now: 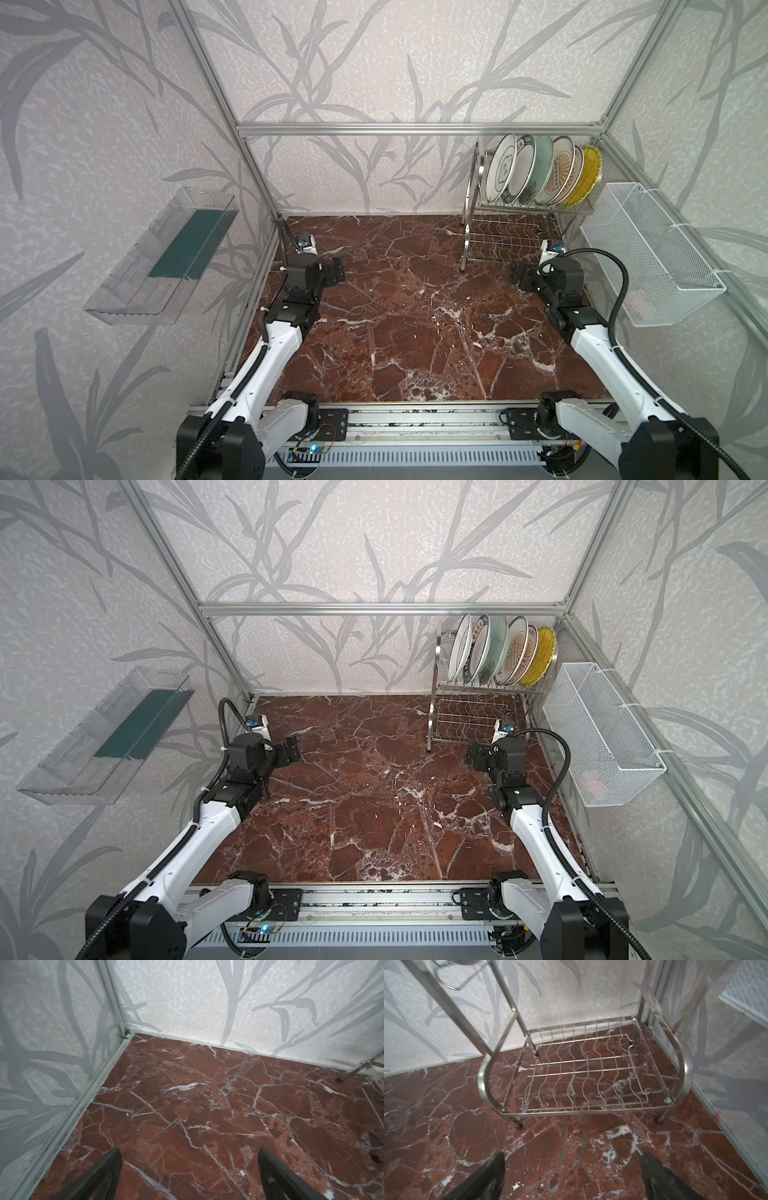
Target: Load the plates into the dish rack
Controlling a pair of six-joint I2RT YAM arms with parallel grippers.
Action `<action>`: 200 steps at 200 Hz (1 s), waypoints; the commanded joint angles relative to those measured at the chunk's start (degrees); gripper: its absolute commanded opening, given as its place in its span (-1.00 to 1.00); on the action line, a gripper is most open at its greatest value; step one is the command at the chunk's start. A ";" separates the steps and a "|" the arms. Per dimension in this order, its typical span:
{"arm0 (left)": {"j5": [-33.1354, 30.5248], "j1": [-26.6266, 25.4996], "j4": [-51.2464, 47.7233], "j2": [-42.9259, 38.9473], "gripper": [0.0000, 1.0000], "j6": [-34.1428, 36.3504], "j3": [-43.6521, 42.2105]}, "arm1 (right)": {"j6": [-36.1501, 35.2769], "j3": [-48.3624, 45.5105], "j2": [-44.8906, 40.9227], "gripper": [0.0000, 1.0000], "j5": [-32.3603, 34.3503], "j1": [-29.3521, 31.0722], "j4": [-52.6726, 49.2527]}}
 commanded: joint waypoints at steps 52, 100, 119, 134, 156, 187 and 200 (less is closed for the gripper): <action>-1.60 8.16 35.01 3.28 0.99 4.09 -19.39 | -3.10 -7.25 2.52 0.98 -4.75 -5.90 12.38; 7.21 11.36 46.20 16.12 0.99 3.95 -21.44 | -4.83 -14.07 3.48 0.98 -5.32 -5.98 25.78; 14.01 12.11 58.21 22.80 0.99 6.11 -24.33 | -5.16 -16.04 4.28 0.98 -5.85 -5.95 30.09; 18.20 12.62 67.75 31.09 0.99 6.98 -25.44 | -5.36 -16.77 4.69 0.98 -5.92 -6.03 31.67; 20.72 14.10 60.76 28.41 0.99 6.32 -23.66 | -5.79 -17.30 4.85 0.98 -6.24 -6.19 32.76; 22.22 13.86 58.03 30.90 0.98 7.79 -20.25 | -6.48 -18.05 5.31 0.98 -6.42 -6.14 34.36; 21.97 13.80 55.39 30.46 0.99 8.01 -19.36 | -6.51 -18.40 5.23 0.98 -6.69 -6.13 34.48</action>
